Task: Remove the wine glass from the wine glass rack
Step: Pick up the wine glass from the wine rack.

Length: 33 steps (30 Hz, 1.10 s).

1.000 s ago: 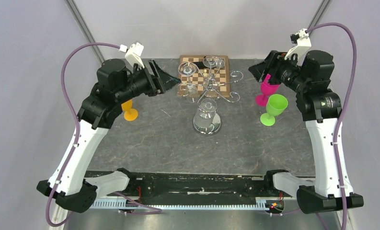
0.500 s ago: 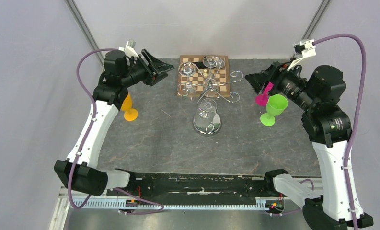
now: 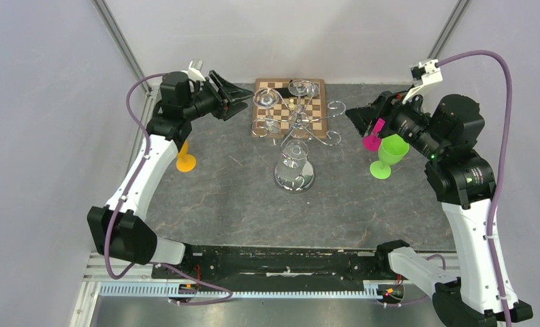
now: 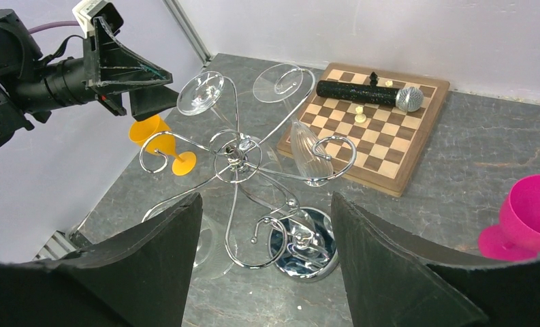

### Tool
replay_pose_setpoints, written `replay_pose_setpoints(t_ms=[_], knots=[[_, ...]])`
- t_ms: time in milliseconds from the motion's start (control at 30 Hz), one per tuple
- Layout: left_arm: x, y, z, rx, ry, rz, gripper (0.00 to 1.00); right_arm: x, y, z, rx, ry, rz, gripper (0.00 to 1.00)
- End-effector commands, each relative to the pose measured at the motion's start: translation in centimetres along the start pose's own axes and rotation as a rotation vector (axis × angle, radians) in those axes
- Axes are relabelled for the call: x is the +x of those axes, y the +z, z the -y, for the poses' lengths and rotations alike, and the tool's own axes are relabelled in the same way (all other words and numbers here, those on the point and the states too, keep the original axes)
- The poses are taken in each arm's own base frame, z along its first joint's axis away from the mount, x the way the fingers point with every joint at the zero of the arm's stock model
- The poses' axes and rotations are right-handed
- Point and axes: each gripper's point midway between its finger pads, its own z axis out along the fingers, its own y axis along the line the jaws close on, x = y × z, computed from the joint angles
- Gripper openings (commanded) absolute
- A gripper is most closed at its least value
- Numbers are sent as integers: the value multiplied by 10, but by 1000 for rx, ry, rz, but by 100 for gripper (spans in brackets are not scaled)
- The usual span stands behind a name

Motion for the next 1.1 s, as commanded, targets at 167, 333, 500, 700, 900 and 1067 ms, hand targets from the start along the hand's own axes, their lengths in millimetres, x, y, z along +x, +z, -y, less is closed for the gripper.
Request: replay_pose_setpoints(t_ms=[167, 333, 500, 700, 900, 1067], knots=[[-1, 5, 16, 98, -41, -26, 56, -3, 0, -1, -4, -37, 26, 72], [2, 8, 18, 121, -62, -48, 52, -1, 1, -1, -5, -36, 24, 72], [7, 11, 19, 131, -69, -64, 51, 0, 1, -1, -9, -36, 24, 72], [11, 14, 21, 142, -71, -81, 48, 3, 1, 0, -10, -38, 25, 73], [16, 18, 20, 140, -83, -98, 45, 5, -1, -1, -11, -39, 26, 72], [18, 20, 29, 173, -64, -107, 41, 6, 0, -1, -15, -40, 23, 72]])
